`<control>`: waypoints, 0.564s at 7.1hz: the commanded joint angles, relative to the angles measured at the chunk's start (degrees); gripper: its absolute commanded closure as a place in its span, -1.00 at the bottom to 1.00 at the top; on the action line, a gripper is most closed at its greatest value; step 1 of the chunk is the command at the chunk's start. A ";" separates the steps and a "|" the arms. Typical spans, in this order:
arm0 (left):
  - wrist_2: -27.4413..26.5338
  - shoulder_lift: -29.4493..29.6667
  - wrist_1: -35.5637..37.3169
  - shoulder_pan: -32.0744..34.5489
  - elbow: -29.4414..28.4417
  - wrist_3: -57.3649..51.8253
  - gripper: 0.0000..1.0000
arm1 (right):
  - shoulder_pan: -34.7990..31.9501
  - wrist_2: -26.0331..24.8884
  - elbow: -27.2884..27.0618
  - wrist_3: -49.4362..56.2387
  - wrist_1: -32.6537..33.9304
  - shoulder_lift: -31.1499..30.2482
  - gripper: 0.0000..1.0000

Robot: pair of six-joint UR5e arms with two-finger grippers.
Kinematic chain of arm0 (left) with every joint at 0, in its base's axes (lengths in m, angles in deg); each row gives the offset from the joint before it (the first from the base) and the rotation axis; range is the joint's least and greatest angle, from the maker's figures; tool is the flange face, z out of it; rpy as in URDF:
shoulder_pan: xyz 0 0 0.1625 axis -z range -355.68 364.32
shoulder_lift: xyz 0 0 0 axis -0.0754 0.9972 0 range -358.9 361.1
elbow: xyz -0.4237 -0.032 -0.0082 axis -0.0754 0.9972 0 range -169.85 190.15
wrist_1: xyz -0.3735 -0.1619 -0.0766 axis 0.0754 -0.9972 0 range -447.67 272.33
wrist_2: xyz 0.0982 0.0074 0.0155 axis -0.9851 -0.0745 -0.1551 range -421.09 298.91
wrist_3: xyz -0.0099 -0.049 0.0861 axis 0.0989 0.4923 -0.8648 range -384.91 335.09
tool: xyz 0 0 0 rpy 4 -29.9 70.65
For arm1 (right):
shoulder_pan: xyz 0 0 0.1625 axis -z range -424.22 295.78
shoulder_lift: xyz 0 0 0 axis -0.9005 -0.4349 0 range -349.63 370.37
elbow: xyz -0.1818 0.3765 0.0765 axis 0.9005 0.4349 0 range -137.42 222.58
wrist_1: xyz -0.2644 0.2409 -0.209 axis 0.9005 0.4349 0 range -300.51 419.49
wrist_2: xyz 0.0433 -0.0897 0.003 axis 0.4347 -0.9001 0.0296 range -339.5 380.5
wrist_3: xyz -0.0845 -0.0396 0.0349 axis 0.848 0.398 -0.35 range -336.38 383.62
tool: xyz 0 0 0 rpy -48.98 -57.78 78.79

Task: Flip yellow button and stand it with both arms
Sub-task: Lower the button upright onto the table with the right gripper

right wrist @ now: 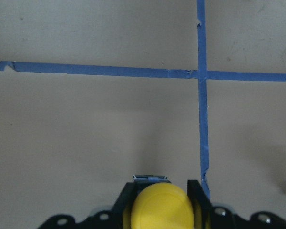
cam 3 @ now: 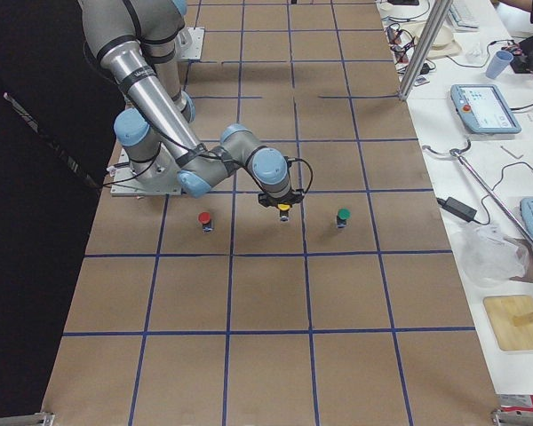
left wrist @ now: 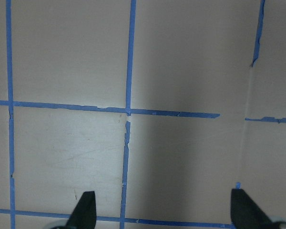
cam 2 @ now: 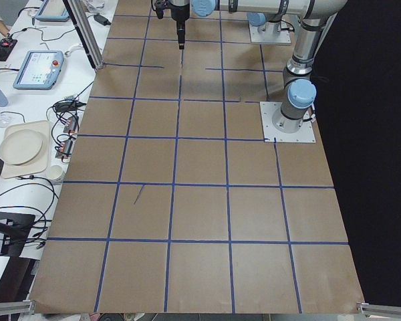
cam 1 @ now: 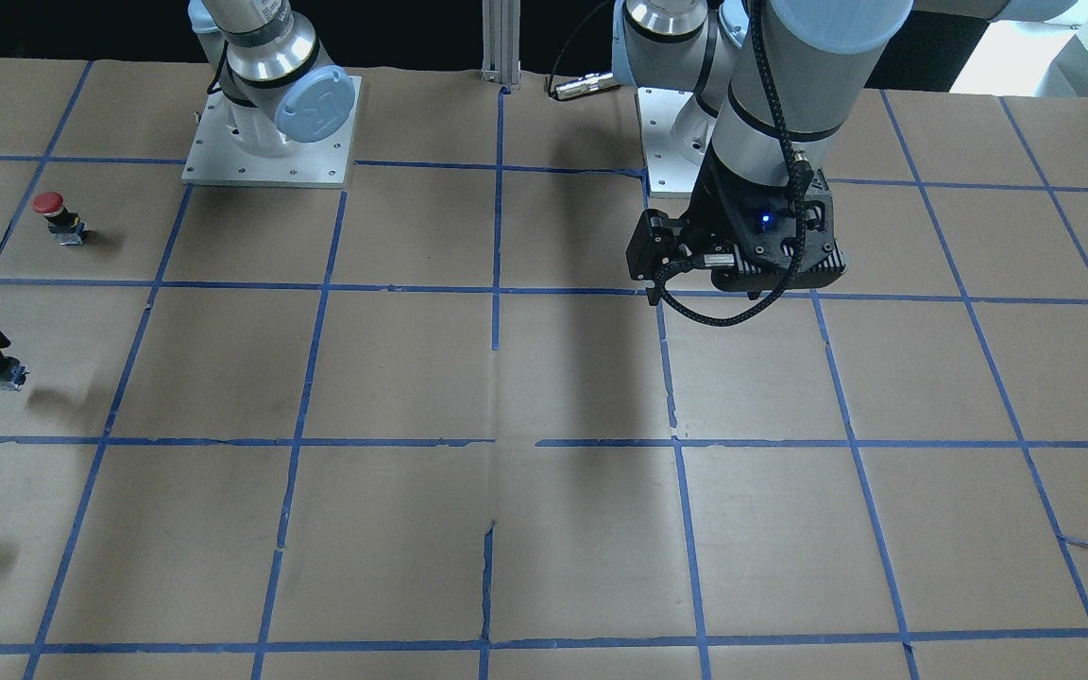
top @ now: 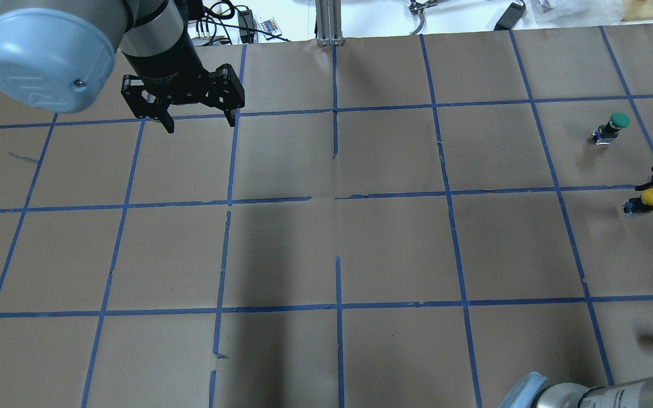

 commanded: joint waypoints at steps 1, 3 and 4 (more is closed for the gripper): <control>0.00 0.27 0.15 -0.18 -0.17 -1.18 -0.99 | 0.30 -0.24 -0.12 -0.26 -0.19 1.18 0.35; 0.88 0.27 0.16 -0.27 -0.70 -1.18 -0.99 | 0.30 -0.24 -0.12 -0.52 -0.54 1.54 0.24; 0.45 0.27 0.16 -0.27 -0.70 -1.26 -0.99 | 0.30 0.02 -0.12 -0.52 -0.89 1.63 -0.11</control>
